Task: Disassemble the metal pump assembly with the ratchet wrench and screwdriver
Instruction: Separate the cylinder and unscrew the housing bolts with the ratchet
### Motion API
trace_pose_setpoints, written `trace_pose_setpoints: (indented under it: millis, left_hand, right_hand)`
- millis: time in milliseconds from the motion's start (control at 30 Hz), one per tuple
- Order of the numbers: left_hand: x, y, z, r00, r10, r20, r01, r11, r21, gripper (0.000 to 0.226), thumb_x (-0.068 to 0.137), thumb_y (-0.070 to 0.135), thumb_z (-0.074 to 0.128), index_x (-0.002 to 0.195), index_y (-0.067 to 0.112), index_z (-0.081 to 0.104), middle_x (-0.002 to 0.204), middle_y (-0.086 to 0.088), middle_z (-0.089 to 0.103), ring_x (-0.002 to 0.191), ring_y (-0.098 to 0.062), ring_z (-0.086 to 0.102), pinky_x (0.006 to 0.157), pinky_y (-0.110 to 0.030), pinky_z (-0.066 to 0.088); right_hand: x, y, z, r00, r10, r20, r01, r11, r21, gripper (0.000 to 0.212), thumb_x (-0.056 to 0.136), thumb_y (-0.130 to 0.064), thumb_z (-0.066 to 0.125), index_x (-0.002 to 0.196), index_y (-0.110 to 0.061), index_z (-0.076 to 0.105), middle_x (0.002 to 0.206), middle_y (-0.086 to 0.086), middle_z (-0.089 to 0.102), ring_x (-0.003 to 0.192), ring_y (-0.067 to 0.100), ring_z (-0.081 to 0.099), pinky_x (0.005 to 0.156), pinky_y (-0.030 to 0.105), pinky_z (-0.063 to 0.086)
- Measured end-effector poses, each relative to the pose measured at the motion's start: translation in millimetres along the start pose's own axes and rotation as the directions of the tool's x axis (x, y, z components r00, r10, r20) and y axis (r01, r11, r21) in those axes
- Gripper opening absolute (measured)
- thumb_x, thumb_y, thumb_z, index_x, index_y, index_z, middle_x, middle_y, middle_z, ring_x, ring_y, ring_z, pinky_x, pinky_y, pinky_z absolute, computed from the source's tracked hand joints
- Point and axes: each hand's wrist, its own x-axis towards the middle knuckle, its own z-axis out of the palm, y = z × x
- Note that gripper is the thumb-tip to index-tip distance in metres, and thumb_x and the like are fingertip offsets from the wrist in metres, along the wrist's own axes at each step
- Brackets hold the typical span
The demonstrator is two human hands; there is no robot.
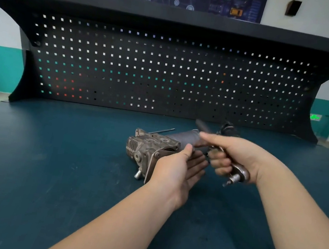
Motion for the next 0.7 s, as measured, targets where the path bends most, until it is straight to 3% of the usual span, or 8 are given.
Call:
trace_pose_setpoints:
  millis: [67, 167, 367, 433, 533, 600, 667, 700]
  left_hand:
    - [0.4, -1.0, -0.9, 0.999, 0.041, 0.021, -0.042, 0.998, 0.048, 0.031, 0.099, 0.025, 0.046, 0.080, 0.010, 0.066, 0.068, 0.000, 0.073, 0.067, -0.008, 0.068, 0.065, -0.023, 0.050]
    - [2.3, -2.6, -1.7, 0.995, 0.099, 0.023, -0.100, 0.991, 0.087, 0.030, 0.099, 0.024, 0.045, 0.084, 0.012, 0.067, 0.070, 0.001, 0.073, 0.068, -0.007, 0.068, 0.065, -0.022, 0.049]
    - [4.9, -8.9, -1.0, 0.997, 0.074, 0.019, -0.076, 0.983, 0.165, 0.035, 0.098, 0.030, 0.047, 0.080, 0.006, 0.065, 0.074, -0.003, 0.068, 0.070, -0.012, 0.064, 0.064, -0.022, 0.051]
    - [3.4, -12.5, 0.2, 0.996, 0.091, 0.026, -0.095, 0.971, 0.217, 0.035, 0.098, 0.026, 0.048, 0.073, 0.007, 0.064, 0.067, -0.002, 0.067, 0.064, -0.012, 0.062, 0.063, -0.022, 0.051]
    - [-3.9, -11.3, 2.7, 0.972, 0.227, 0.058, -0.231, 0.893, 0.386, 0.037, 0.097, 0.022, 0.050, 0.066, 0.009, 0.064, 0.064, -0.003, 0.067, 0.053, -0.010, 0.058, 0.055, -0.021, 0.049]
    - [-9.0, 1.4, 1.7, 0.883, 0.453, 0.121, -0.440, 0.709, 0.552, 0.038, 0.095, 0.026, 0.052, 0.061, 0.016, 0.065, 0.057, 0.005, 0.065, 0.045, -0.004, 0.054, 0.050, -0.017, 0.043]
    - [-14.6, 24.8, -5.5, 0.634, 0.733, 0.246, -0.650, 0.333, 0.683, 0.037, 0.093, 0.034, 0.054, 0.061, 0.018, 0.066, 0.049, 0.012, 0.059, 0.044, 0.000, 0.048, 0.048, -0.016, 0.038]
    - [-18.4, 38.7, -9.9, 0.517, 0.794, 0.319, -0.687, 0.162, 0.708, 0.034, 0.091, 0.037, 0.055, 0.064, 0.020, 0.066, 0.050, 0.014, 0.057, 0.047, 0.003, 0.047, 0.049, -0.015, 0.036]
  right_hand:
    - [-1.8, 1.8, 1.7, 0.998, 0.029, 0.050, -0.023, 0.993, -0.114, 0.031, 0.063, -0.030, 0.076, 0.080, -0.009, 0.061, 0.051, -0.003, 0.038, 0.032, 0.002, 0.030, 0.030, 0.013, 0.027]
    - [0.8, 2.5, 2.9, 0.999, 0.020, 0.031, -0.016, 0.990, -0.141, 0.026, 0.069, -0.022, 0.075, 0.078, -0.013, 0.052, 0.054, -0.001, 0.042, 0.032, 0.002, 0.032, 0.029, 0.014, 0.027]
    - [11.6, 5.5, -7.5, 0.995, -0.016, -0.095, 0.016, 1.000, 0.001, 0.020, 0.070, -0.016, 0.075, 0.075, -0.013, 0.056, 0.053, -0.002, 0.046, 0.031, 0.002, 0.033, 0.029, 0.014, 0.028]
    - [15.6, 7.2, -20.8, 0.978, 0.014, -0.207, -0.002, 0.998, 0.060, 0.015, 0.079, -0.013, 0.071, 0.075, -0.013, 0.056, 0.051, -0.003, 0.049, 0.030, 0.001, 0.033, 0.028, 0.013, 0.028]
    - [24.0, 17.6, -49.9, 0.878, 0.039, -0.477, 0.000, 0.997, 0.080, 0.020, 0.088, -0.007, 0.058, 0.069, -0.009, 0.053, 0.040, -0.003, 0.053, 0.024, 0.001, 0.032, 0.028, 0.010, 0.028]
    - [27.5, 26.4, -66.4, 0.819, 0.081, -0.568, -0.008, 0.991, 0.130, 0.019, 0.090, -0.004, 0.050, 0.071, -0.007, 0.050, 0.035, -0.002, 0.053, 0.021, 0.001, 0.031, 0.028, 0.009, 0.027]
    - [31.5, 32.6, -75.7, 0.812, 0.143, -0.565, -0.021, 0.976, 0.217, 0.016, 0.091, -0.004, 0.044, 0.077, -0.007, 0.049, 0.032, -0.002, 0.050, 0.020, 0.001, 0.028, 0.027, 0.008, 0.025]
    - [34.1, 34.4, -77.8, 0.818, 0.161, -0.553, -0.019, 0.967, 0.255, 0.015, 0.092, -0.004, 0.042, 0.078, -0.007, 0.048, 0.033, -0.002, 0.050, 0.020, 0.001, 0.028, 0.027, 0.009, 0.025]
